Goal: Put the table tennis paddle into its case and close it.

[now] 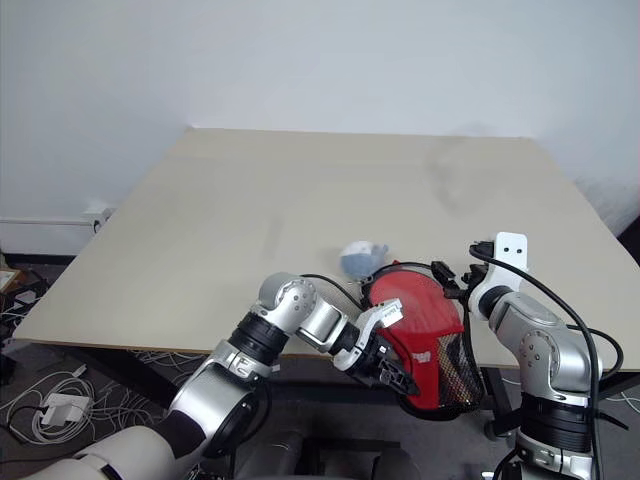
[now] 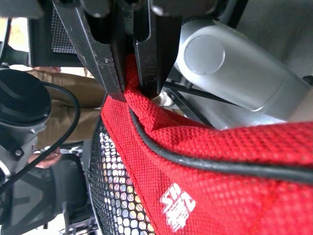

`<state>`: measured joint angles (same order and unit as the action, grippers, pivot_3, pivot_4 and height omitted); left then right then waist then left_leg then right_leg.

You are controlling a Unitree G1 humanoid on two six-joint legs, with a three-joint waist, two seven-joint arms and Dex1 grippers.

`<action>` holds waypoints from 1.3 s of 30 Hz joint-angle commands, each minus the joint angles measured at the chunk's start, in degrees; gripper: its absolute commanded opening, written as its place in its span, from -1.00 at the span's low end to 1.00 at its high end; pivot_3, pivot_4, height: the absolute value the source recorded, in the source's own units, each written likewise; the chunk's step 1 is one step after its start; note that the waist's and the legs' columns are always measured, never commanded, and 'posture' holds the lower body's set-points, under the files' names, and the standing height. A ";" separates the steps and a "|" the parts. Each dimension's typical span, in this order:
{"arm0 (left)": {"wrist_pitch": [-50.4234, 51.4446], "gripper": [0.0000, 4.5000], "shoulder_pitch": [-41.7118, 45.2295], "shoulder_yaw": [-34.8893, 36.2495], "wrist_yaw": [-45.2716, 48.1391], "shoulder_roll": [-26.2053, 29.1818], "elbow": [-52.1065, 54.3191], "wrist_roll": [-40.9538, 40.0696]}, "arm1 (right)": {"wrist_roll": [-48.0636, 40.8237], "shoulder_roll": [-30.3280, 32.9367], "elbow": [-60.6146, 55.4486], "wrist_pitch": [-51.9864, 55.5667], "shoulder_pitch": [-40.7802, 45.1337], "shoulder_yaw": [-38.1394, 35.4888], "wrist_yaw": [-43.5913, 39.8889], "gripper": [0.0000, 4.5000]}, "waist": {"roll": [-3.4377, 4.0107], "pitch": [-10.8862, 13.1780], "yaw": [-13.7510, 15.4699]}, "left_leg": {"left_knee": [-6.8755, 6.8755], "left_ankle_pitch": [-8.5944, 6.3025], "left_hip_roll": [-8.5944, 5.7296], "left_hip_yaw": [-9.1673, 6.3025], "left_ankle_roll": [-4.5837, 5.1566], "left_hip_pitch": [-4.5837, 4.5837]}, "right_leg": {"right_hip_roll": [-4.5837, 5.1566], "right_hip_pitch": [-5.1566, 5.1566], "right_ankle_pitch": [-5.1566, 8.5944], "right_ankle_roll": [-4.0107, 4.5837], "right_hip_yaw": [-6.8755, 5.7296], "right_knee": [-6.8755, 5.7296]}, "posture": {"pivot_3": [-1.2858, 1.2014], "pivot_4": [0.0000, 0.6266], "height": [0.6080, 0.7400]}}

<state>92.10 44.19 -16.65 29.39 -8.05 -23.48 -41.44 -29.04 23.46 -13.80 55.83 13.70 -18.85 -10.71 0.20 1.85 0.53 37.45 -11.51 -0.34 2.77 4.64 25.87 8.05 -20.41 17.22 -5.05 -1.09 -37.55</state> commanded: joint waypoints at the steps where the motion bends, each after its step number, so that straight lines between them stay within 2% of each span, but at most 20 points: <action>1: 0.39 -0.98 -1.51 2.30 0.23 -3.93 2.17 -1.34 | 0.31 0.52 -2.22 -0.93 0.93 -0.27 0.13 0.99 | 0.00 0.00 0.00 | 0.00 0.00 0.00 0.00 0.00 0.00 | 0.00 0.00 0.00 0.00 0.00 0.00 | 0.03 -1.00 0.61; 4: 0.39 -0.65 -1.43 2.16 0.59 -2.92 3.00 -1.40 | -0.09 0.41 -1.65 -0.77 1.12 -0.18 -0.28 0.99 | 0.00 0.00 -0.01 | 0.01 0.02 0.00 0.00 0.03 0.00 | 0.00 0.00 0.00 0.00 0.00 0.00 | 0.03 -1.00 0.61; 8: 0.39 -0.06 0.07 2.90 1.10 -0.80 1.93 -1.08 | -0.01 0.52 -1.10 -0.96 1.98 0.71 -0.76 0.99 | 0.00 0.00 -0.04 | 0.01 0.10 0.00 0.00 0.17 0.00 | 0.00 0.00 0.00 0.00 0.01 0.00 | 0.03 -1.00 0.61; 11: 0.39 -0.06 1.27 1.46 2.92 3.03 2.52 -1.25 | 0.29 0.39 -0.20 -1.36 2.64 1.48 -0.91 0.99 | 0.00 0.00 -0.11 | 0.01 0.09 0.01 0.00 0.17 0.00 | -0.01 -0.01 0.00 0.00 0.01 -0.01 | 0.03 -1.00 0.61; 15: -1.51 -0.06 1.04 -1.37 8.13 11.63 12.53 -2.40 | -0.05 0.00 0.44 -1.84 3.57 2.00 -1.31 0.99 | 0.04 0.01 -0.40 | -0.04 0.11 0.01 0.02 0.15 0.00 | -0.06 -0.04 0.00 0.01 0.03 -0.02 | 0.03 -1.00 0.61; 19: -11.52 -0.06 -0.51 -6.90 15.08 23.39 24.37 0.37 | -1.03 0.22 -0.04 -1.43 3.82 2.42 -2.67 0.99 | 0.09 0.00 -0.46 | -0.08 0.03 0.07 0.05 -0.08 -0.03 | -0.06 -0.04 0.00 0.01 0.06 -0.01 | 0.03 -1.00 0.61; 21: -16.34 -0.06 -1.61 -8.27 17.03 27.24 27.38 2.23 | -1.07 0.62 -0.77 -1.41 3.55 3.30 -3.80 0.99 | 0.10 -0.01 -0.37 | -0.10 0.02 0.04 0.07 -0.11 -0.04 | -0.06 -0.01 0.00 0.01 0.04 0.00 | 0.03 -1.00 0.61; 25: -26.64 -0.06 -3.29 -7.54 17.94 29.51 27.61 6.61 | -0.72 1.37 -2.80 -2.36 2.09 5.94 -6.64 0.99 | 0.09 0.00 -0.16 | -0.08 0.02 0.00 0.06 -0.10 -0.04 | -0.04 0.00 0.00 0.01 0.02 0.02 | 0.03 -1.00 0.61; 29: -37.98 -0.06 -0.45 -3.77 14.11 25.73 17.03 13.09 | -0.18 1.93 -5.33 -3.38 -1.04 10.37 -10.16 0.99 | 0.07 0.01 0.02 | -0.03 0.05 -0.11 0.06 -0.05 -0.05 | -0.10 0.03 -0.01 0.01 0.00 0.01 | 0.03 -1.00 0.61; 32: -43.02 -0.05 2.03 -2.32 15.66 24.41 12.27 14.98 | 1.94 2.61 -5.69 -5.29 -2.78 13.20 -10.98 0.73 | 0.02 0.04 -0.10 | -0.01 0.14 -0.23 0.06 0.15 -0.05 | -0.13 0.02 0.00 0.00 0.02 0.00 | 0.03 -1.00 0.61; 39: -52.37 -0.05 8.86 -0.41 18.22 21.74 -0.21 20.03 | 3.33 1.36 -3.14 -6.75 -3.85 15.02 -10.98 -0.35 | -0.02 0.07 -0.08 | 0.04 0.12 -0.22 0.06 0.21 -0.04 | -0.14 0.02 0.00 -0.01 0.01 0.01 | 0.03 -1.00 0.61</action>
<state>42.39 51.44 -18.00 46.79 14.18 -22.34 -22.83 -26.31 25.06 -16.77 50.53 9.47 -3.59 -21.44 0.18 1.92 0.45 37.49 -11.38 -0.57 2.84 4.85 25.83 7.91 -20.38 17.23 -5.06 -1.09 -37.55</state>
